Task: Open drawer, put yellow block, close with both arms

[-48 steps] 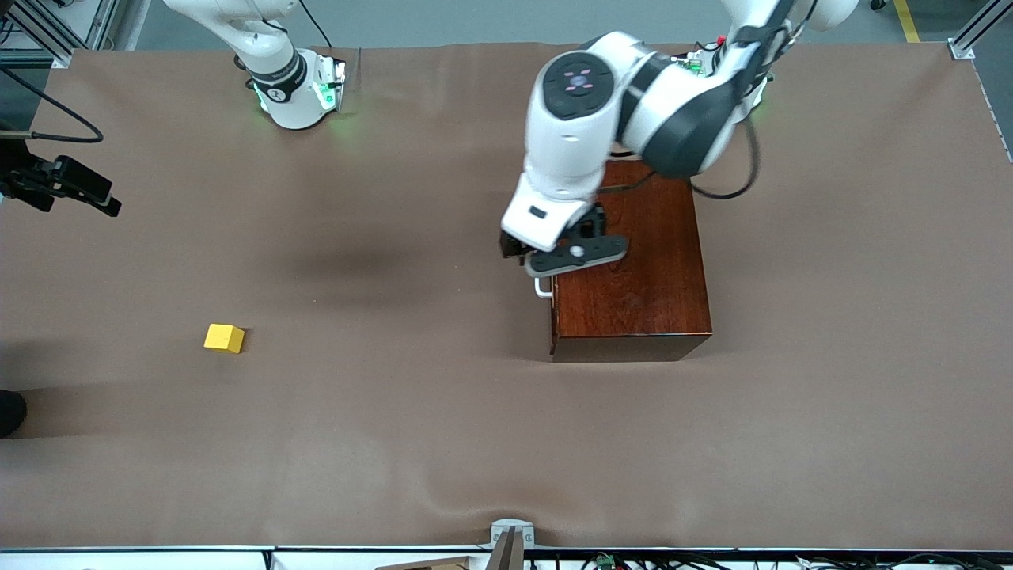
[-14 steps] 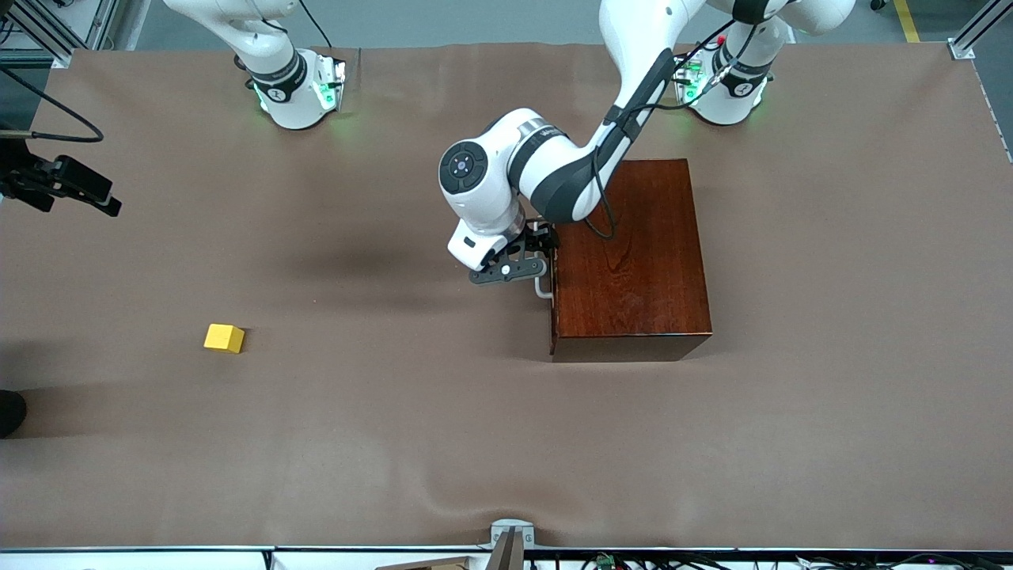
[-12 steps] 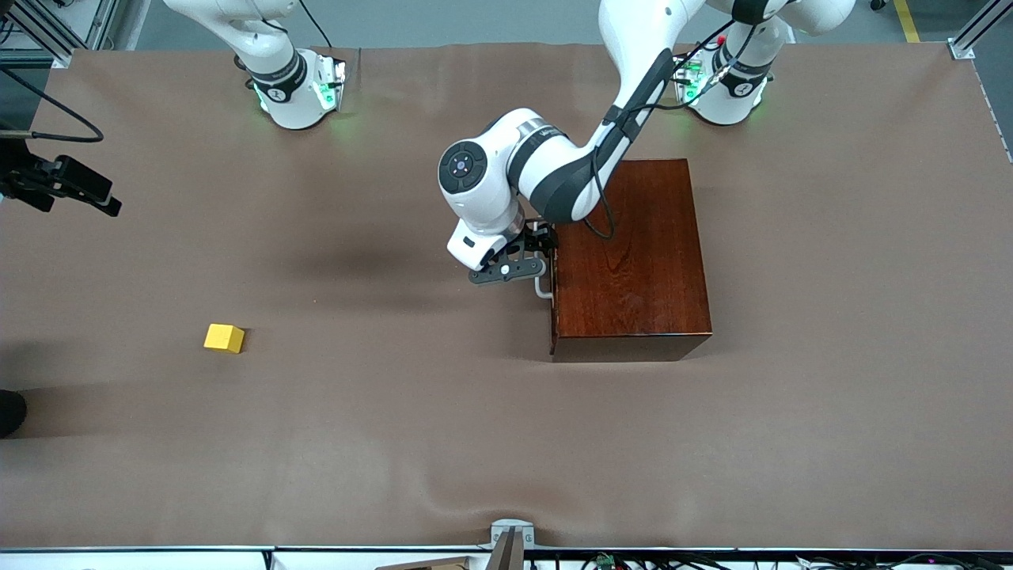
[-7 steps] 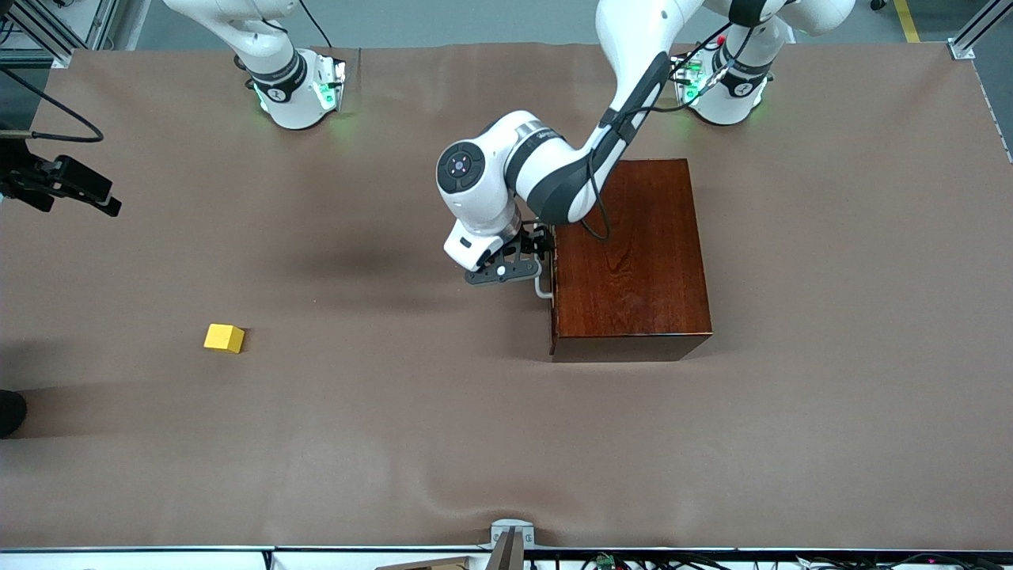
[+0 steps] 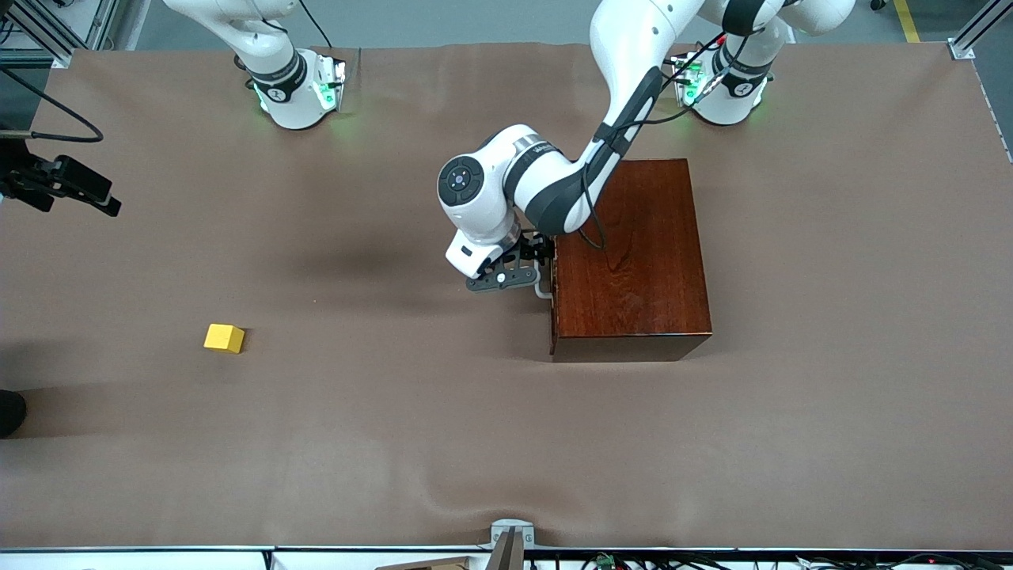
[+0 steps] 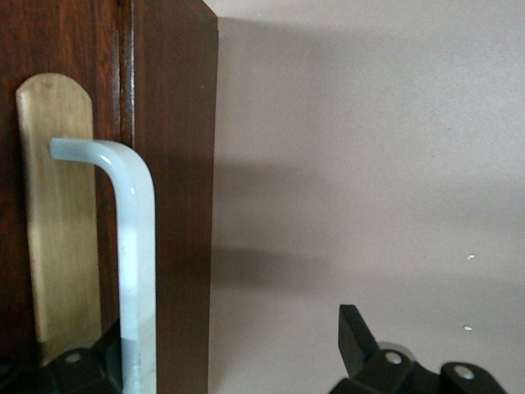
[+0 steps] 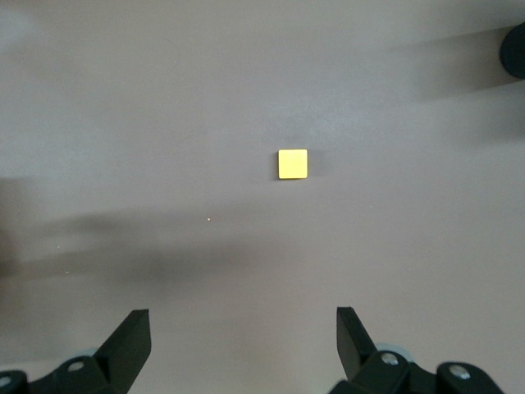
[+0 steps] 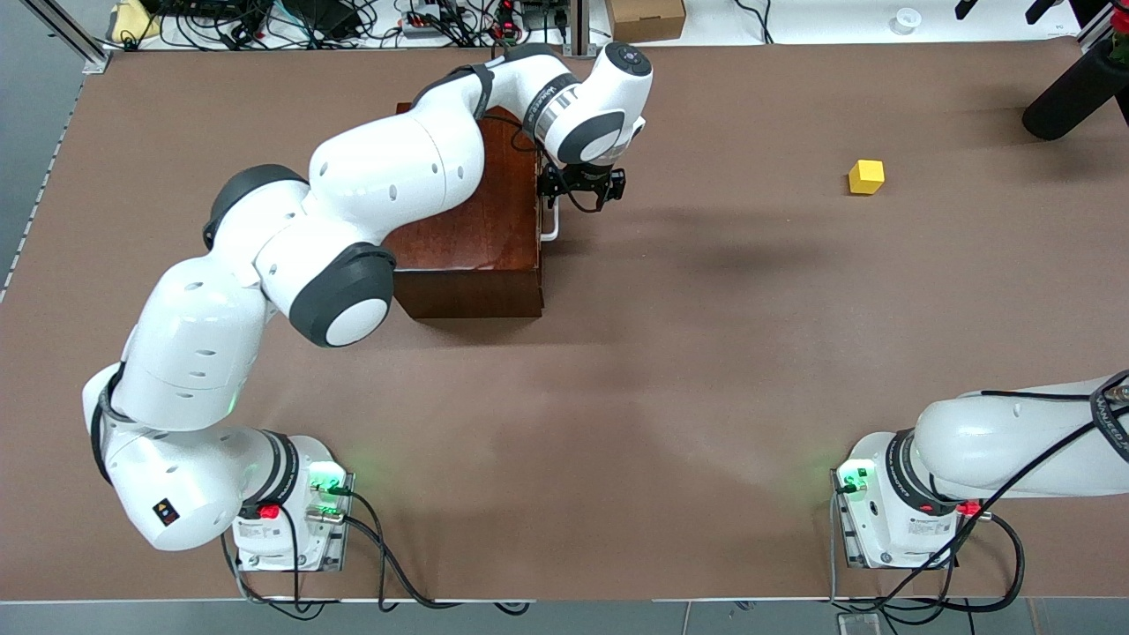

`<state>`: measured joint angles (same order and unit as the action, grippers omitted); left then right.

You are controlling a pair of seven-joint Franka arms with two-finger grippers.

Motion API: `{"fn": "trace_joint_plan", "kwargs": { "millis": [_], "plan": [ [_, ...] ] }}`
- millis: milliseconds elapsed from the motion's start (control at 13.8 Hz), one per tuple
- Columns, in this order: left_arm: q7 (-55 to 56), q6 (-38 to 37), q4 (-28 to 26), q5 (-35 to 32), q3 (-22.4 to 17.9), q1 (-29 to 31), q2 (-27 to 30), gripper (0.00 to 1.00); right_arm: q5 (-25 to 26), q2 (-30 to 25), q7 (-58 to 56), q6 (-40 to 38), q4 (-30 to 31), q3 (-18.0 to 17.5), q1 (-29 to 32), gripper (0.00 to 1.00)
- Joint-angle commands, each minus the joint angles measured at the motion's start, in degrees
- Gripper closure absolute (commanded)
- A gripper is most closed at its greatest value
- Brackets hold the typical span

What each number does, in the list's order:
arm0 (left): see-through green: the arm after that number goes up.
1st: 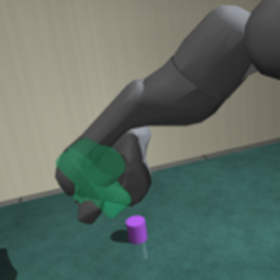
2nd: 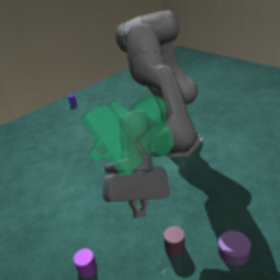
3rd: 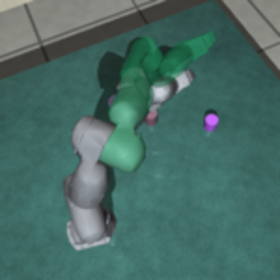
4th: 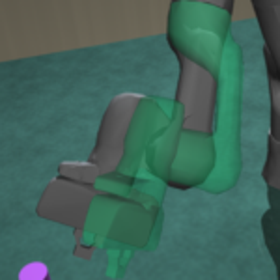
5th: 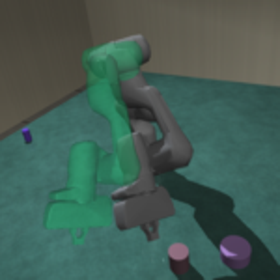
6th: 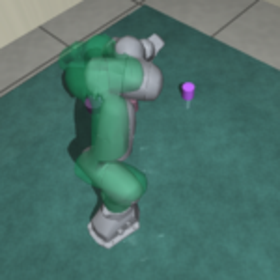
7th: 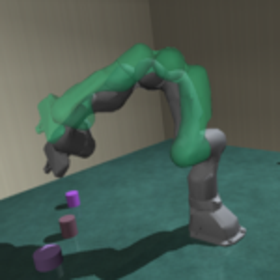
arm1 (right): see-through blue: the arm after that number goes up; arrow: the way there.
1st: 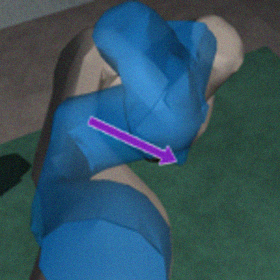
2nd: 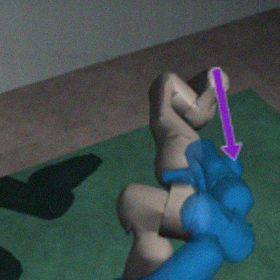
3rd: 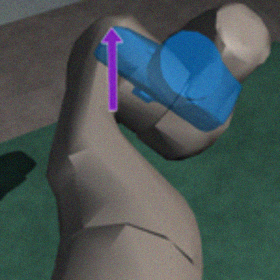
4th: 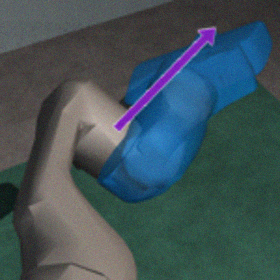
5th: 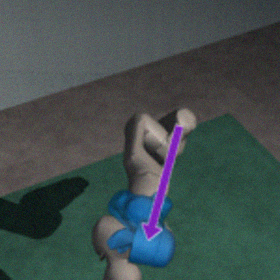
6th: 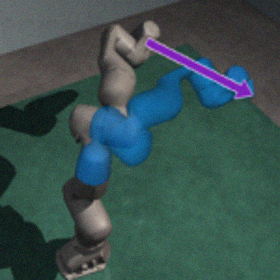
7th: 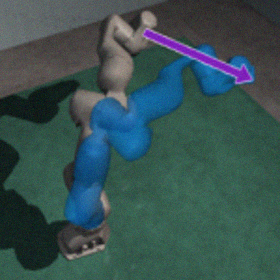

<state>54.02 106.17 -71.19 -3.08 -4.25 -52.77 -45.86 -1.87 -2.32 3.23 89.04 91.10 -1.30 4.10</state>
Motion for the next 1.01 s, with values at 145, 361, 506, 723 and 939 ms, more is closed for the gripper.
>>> {"fn": "trace_joint_plan", "kwargs": {
  "millis": [145,361,506,723,939],
  "plan": [
    [-0.06,1.49,1.41,-0.70,1.62,-0.67,-1.08,0.00,0.47,-0.15,-0.42,-0.63,-0.31,-0.02,0.03,0.00],
    [0.12,1.58,1.50,-0.70,1.88,-1.81,-1.07,0.00,0.47,-0.23,-0.42,-0.71,-0.31,-0.02,0.03,0.00],
    [0.38,1.58,1.41,-0.62,2.14,-2.07,-0.99,0.00,0.47,-0.23,-0.42,-0.71,-0.31,-0.02,0.03,0.00],
    [4.67,1.58,1.41,-0.44,1.97,-2.34,-1.07,0.00,0.47,-0.23,-0.42,-0.71,-0.31,-0.02,0.12,0.00],
    [8.98,1.58,1.41,2.10,2.14,-2.34,-0.90,0.00,0.47,-0.23,-0.42,-0.71,-0.31,-0.02,0.03,0.00]
  ]
}}
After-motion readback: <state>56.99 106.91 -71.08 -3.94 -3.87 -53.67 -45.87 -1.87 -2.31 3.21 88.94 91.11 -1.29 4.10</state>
